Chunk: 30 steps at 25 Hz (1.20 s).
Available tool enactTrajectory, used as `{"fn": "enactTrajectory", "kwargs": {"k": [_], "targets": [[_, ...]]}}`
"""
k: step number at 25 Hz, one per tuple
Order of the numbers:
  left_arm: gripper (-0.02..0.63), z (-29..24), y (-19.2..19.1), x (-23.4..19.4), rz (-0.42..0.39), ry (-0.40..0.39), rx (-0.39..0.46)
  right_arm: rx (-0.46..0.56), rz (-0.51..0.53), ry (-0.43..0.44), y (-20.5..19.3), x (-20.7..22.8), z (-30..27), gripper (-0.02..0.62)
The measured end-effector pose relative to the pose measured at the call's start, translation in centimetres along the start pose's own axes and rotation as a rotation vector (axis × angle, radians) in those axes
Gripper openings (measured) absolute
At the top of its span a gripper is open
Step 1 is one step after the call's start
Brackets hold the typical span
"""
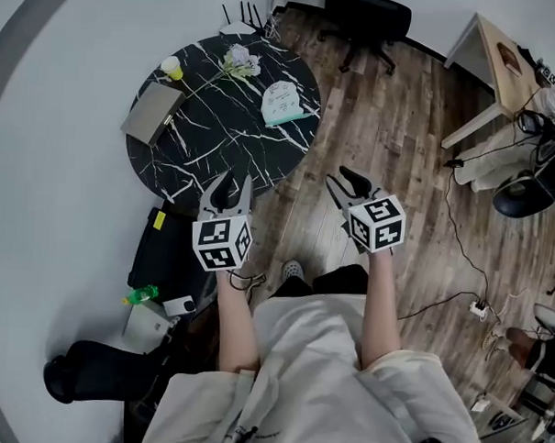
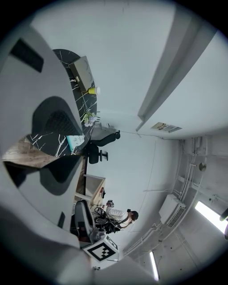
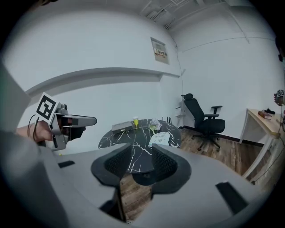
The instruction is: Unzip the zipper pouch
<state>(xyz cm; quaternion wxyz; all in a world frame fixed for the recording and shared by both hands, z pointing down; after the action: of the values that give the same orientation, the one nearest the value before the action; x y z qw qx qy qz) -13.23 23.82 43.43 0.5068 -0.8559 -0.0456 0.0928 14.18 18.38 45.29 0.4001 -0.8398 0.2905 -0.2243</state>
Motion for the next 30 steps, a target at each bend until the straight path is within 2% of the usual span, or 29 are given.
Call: {"fn": "enactTrajectory", "kwargs": {"k": [6, 13, 17, 21, 24, 30], "targets": [[0.141, -1.6, 0.8, -1.9, 0.003, -0.002, -0.009, 0.020, -0.002, 0.016, 2.0, 0.2, -2.4, 0.135], [0.141, -4.6, 1.5, -4.9, 0.004, 0.033, -0.030, 0.024, 0.003, 0.065, 4.1, 1.6, -7.2, 0.132], [0.141, -7.5, 3.7, -6.9, -0.005, 0.050, -0.027, 0.044, 0.035, 0.111, 7.0, 3.2, -10.7, 0.109], [0.141, -10.6, 6.6, -8.3, -0.033, 0.055, -0.030, 0.075, 0.017, 0.135, 10.6, 5.1, -14.1, 0.104], [0.141, -13.2, 8.4, -9.2, -0.047, 0.057, -0.043, 0.068, 0.043, 0.162, 13.2, 6.0, -16.4, 0.106], [0.141, -17.9, 12.2, -10.5, -0.076, 0.055, -0.045, 0.082, 0.039, 0.189, 16.9, 8.8, -19.9, 0.104]]}}
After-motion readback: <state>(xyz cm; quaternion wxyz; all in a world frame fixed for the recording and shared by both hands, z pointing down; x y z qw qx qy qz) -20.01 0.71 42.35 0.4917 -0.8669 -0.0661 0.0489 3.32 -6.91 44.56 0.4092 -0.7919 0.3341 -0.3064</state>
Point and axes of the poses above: the fingertips, and each gripper's own axes: z backward along the fingers, x to its right, y out of its top, the point moved 9 cm from there along z, backward along the fingers, and after that the axes turned 9 degrees about -x, right-handed, at the moved point
